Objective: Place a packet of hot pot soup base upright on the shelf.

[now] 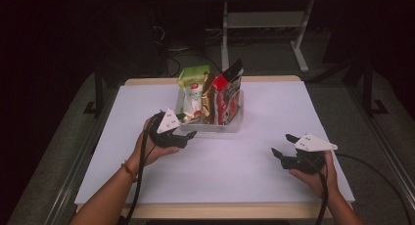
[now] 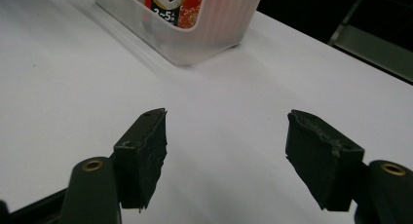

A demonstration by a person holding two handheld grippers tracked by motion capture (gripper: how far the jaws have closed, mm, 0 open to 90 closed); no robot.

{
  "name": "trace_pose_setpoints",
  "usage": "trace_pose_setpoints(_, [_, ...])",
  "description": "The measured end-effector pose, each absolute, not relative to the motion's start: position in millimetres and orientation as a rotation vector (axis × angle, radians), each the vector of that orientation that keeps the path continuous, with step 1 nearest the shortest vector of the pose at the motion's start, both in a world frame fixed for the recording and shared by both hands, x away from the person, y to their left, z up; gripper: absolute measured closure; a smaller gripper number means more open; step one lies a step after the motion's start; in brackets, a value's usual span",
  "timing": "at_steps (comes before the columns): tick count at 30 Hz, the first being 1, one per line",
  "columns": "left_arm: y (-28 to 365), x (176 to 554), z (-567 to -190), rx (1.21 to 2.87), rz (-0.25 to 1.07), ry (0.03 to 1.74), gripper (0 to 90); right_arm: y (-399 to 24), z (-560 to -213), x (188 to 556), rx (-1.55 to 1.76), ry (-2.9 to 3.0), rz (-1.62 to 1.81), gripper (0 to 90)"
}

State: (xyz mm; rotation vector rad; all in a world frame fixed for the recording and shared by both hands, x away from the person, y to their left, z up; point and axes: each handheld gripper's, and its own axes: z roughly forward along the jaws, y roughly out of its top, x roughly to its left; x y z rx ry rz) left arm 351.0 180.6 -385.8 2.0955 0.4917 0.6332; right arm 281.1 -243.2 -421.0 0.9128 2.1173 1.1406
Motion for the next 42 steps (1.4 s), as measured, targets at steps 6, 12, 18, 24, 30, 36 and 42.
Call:
trace_pose_setpoints(6, [196,347,-390,2.096,0.626,0.503,26.3,-240,-419,280,0.894,2.129,1.122,30.3])
trace_pose_setpoints(12, [209,341,-395,2.097,0.624,0.521,25.2,-233,-417,277,0.857,2.14,1.09,29.8])
trace_pose_setpoints(18, [223,333,-396,2.105,0.646,0.538,25.0,-228,-415,276,0.837,2.148,1.086,29.3])
trace_pose_setpoints(24, [242,329,-399,2.115,0.65,0.571,24.5,-226,-412,278,0.831,2.162,1.074,26.5])
trace_pose_setpoints(30, [258,324,-399,2.123,0.646,0.603,23.2,-226,-406,280,0.84,2.17,1.073,24.6])
trace_pose_setpoints(36, [271,315,-403,2.142,0.688,0.608,23.8,-228,-404,282,0.853,2.173,1.077,24.0])
trace_pose_setpoints(42, [286,304,-406,2.141,0.691,0.632,23.8,-227,-400,283,0.838,2.177,1.087,24.1])
